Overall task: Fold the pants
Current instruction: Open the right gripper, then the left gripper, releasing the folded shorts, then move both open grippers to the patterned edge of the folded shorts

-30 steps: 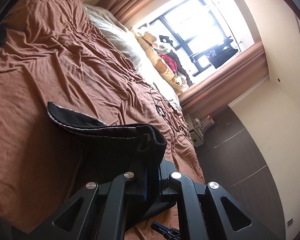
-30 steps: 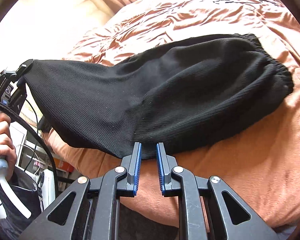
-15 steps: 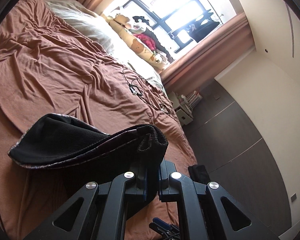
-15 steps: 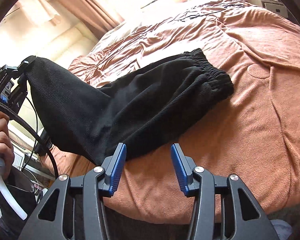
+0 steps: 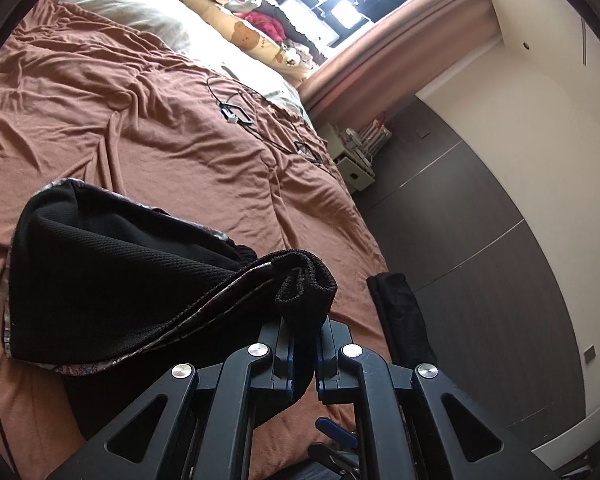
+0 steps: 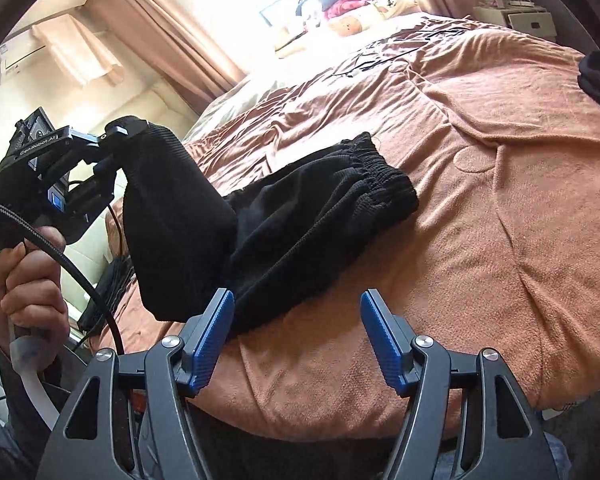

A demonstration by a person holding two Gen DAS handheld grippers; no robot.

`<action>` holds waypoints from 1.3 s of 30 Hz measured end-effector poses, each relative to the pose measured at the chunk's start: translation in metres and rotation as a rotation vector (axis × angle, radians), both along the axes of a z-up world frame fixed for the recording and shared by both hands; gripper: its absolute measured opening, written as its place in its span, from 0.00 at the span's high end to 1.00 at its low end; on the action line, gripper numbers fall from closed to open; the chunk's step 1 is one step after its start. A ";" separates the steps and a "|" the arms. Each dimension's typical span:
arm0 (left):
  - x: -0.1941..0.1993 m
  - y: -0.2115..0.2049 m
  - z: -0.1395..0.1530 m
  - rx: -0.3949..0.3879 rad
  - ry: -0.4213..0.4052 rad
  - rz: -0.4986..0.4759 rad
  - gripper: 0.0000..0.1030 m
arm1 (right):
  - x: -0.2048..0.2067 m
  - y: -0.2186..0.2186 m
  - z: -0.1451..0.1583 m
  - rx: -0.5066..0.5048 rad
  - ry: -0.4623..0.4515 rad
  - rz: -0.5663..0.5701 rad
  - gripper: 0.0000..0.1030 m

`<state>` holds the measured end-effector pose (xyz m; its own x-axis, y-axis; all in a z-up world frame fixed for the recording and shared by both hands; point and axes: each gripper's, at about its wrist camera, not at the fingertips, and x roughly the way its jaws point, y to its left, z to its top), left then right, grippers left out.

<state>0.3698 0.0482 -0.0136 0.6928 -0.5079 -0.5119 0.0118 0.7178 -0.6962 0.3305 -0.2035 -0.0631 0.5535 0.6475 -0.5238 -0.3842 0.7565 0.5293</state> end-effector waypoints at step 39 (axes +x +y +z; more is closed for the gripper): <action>-0.042 0.075 -0.107 -0.021 0.315 0.113 0.12 | 0.025 0.007 -0.011 -0.080 0.099 -0.055 0.38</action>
